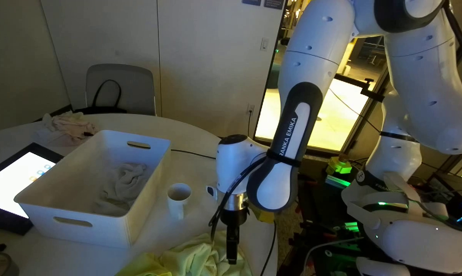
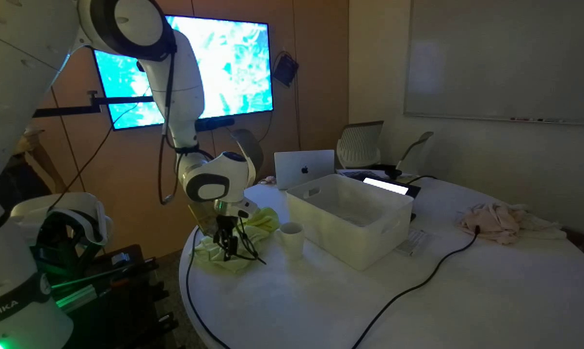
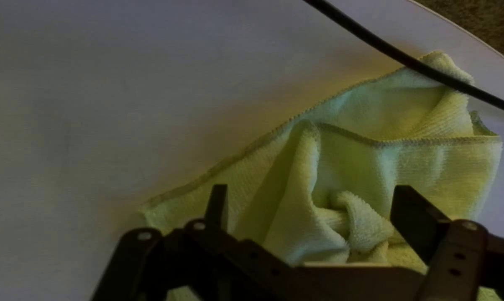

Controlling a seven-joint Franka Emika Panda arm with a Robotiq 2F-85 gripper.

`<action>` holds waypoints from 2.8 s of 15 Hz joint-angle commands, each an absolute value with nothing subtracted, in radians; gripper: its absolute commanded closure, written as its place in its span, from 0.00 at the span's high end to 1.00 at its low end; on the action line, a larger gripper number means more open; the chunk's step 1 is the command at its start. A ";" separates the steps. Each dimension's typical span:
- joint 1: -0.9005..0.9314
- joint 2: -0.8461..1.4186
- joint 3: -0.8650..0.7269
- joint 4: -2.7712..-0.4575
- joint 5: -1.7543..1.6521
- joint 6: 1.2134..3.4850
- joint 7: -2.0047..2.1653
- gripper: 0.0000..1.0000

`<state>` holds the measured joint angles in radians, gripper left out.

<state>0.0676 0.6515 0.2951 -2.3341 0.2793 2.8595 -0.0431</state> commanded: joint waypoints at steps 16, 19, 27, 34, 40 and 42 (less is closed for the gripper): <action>0.171 0.755 0.169 -2.276 0.200 2.999 0.111 0.49; 0.144 0.725 0.181 -2.286 0.200 2.983 0.107 0.28; 0.028 0.565 0.210 -2.371 0.211 2.935 0.066 0.09; -0.047 0.273 0.208 -2.481 0.230 2.823 0.033 0.10; -0.009 0.028 0.120 -2.484 0.189 2.613 0.089 0.11; -0.005 -0.022 0.089 -2.475 0.148 2.590 0.136 0.10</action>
